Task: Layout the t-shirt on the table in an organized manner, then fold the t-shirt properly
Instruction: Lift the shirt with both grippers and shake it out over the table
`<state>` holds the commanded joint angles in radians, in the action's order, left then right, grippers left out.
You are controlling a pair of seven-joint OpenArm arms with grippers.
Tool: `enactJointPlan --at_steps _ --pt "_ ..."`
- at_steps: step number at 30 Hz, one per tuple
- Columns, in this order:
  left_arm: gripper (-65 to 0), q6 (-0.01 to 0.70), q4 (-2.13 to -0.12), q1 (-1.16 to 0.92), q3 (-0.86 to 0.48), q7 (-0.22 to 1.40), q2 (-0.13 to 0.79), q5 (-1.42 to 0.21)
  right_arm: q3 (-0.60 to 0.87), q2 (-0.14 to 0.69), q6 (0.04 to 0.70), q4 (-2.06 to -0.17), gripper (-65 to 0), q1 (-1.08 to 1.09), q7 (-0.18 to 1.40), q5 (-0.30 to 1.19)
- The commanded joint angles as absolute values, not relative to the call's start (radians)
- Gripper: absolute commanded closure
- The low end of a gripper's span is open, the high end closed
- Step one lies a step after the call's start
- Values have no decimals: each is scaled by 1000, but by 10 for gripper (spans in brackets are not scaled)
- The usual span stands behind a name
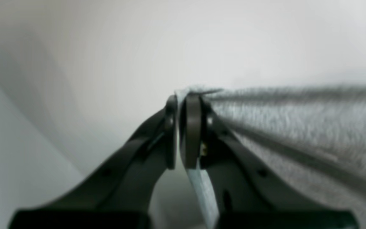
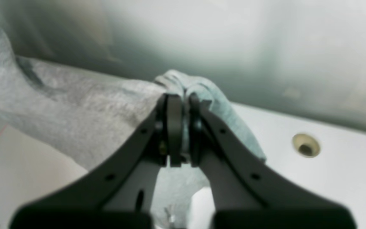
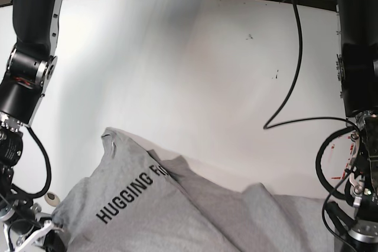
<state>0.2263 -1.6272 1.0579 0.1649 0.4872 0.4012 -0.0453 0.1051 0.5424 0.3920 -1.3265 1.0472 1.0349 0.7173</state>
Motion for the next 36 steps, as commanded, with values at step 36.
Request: enactJointPlan --at_steps 36 --pt "-26 661 -1940 -119 -183 674 228 -45 483 320 390 -1933 0 -171 1170 958"
